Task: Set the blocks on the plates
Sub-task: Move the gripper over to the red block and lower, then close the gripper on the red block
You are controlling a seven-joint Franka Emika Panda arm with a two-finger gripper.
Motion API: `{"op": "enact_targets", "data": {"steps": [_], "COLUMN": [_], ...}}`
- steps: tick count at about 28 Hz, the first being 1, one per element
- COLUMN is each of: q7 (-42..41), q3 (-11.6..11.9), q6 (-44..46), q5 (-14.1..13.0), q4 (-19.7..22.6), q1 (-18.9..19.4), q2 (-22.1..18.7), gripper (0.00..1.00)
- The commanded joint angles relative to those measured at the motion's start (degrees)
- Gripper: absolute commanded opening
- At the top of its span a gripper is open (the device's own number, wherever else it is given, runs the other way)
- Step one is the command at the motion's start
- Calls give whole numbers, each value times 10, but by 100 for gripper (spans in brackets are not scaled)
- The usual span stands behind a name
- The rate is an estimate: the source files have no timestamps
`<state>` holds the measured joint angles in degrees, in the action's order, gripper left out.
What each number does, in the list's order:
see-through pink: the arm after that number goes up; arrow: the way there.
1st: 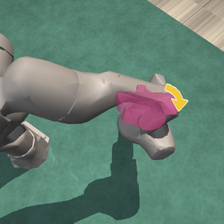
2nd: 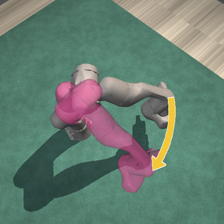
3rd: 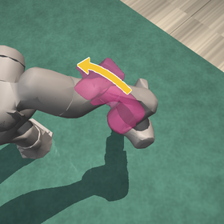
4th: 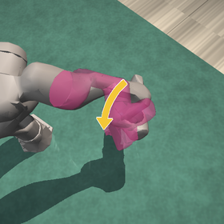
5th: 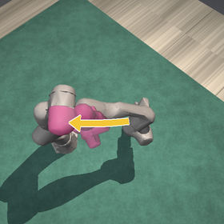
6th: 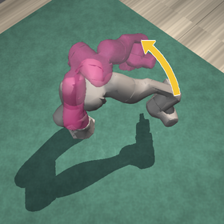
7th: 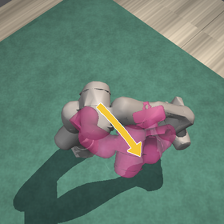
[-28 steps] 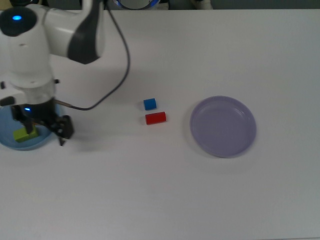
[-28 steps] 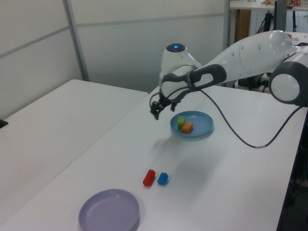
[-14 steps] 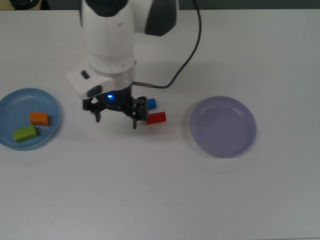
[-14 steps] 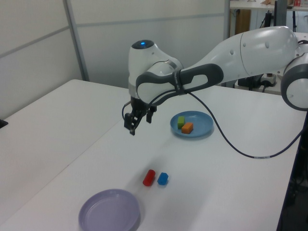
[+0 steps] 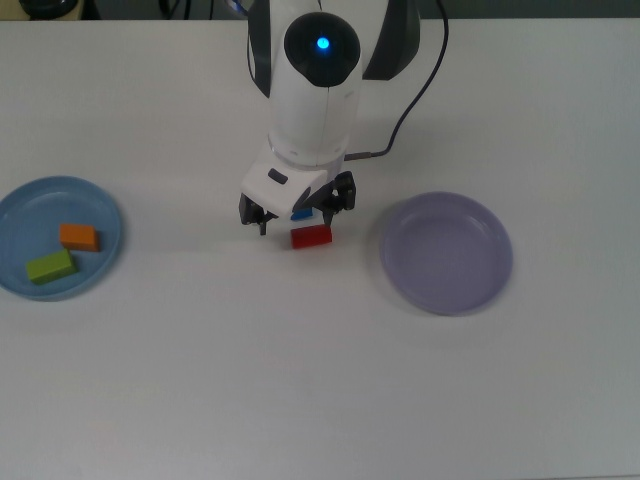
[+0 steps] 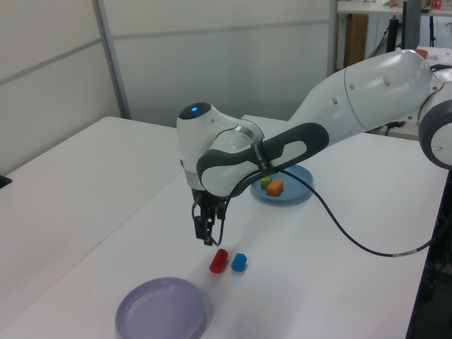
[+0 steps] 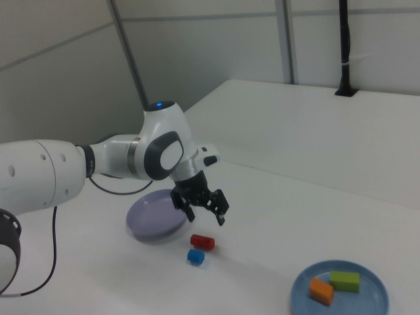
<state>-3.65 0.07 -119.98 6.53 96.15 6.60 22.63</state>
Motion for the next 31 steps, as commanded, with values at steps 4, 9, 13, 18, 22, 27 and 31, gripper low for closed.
{"op": "enact_targets", "data": {"steps": [4,9,13,18,22,27,31], "q7": [-101,-131,-132,-133,-132,-126,-110], "q3": [2,-2,-5,-6,-6,-5,-5], "q6": [4,4,3,-3,-5,-17,-18], "q5": [2,2,2,4,8,8,2], "q4": [35,34,34,33,30,28,26], "q1": [-1,0,0,3,12,15,14], "q2": [-11,0,3,14,28,36,36], "gripper": [100,100,100,100,100,90,40]}}
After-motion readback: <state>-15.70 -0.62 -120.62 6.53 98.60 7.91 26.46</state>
